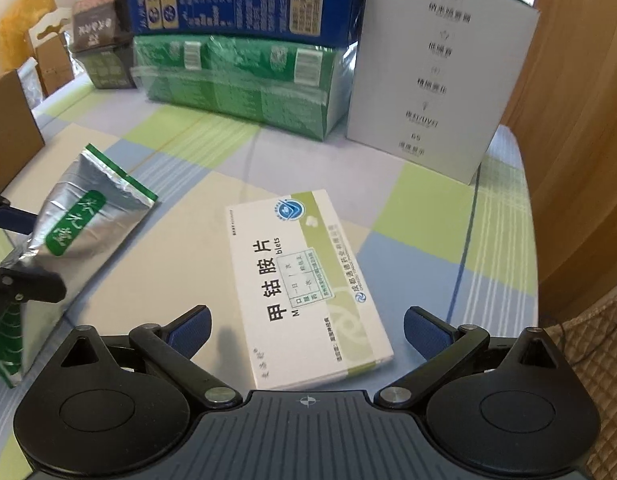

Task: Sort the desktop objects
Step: 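Move left tool to the foil bag while right tool approaches white medicine box, then grasp the foil bag with left tool while right tool grasps medicine box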

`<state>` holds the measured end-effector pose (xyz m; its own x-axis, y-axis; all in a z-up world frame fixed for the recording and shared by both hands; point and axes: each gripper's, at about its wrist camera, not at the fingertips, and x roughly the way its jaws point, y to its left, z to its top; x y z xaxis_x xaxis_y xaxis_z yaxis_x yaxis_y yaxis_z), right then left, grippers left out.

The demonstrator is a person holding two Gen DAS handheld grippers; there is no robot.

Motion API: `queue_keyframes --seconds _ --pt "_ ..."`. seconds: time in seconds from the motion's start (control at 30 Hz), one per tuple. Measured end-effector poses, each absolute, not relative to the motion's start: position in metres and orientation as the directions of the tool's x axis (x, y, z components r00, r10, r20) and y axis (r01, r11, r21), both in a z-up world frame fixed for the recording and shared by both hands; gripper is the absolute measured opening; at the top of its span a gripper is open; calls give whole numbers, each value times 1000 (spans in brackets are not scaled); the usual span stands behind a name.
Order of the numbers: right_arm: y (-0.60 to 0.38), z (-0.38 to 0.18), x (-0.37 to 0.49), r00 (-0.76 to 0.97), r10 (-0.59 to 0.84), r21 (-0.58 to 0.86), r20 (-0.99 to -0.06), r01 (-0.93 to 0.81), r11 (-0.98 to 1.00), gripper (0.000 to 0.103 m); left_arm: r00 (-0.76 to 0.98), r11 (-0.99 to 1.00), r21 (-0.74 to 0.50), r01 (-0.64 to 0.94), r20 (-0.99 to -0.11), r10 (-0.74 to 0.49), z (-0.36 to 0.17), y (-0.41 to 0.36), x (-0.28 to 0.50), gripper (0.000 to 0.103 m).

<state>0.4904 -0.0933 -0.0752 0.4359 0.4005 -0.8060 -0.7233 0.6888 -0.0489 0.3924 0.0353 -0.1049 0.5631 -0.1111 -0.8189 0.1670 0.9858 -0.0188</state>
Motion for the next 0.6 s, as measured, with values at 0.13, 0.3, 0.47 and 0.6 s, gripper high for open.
queue_keyframes --seconds 0.13,0.3,0.47,0.6 --pt "-92 -78 486 429 388 -36 -816 -708 705 72 555 987 -43 155 -822 -124 -108 41 397 66" --pt "-90 -76 459 418 362 -33 -833 -691 722 69 540 986 -46 157 -832 -125 -111 41 400 67" --pt "-99 -70 411 359 356 48 -863 -643 764 69 507 982 -45 185 -852 -135 -108 37 393 53" --pt "-107 -66 364 334 339 75 -880 -607 791 69 463 976 -64 208 -872 -156 -103 32 368 48"
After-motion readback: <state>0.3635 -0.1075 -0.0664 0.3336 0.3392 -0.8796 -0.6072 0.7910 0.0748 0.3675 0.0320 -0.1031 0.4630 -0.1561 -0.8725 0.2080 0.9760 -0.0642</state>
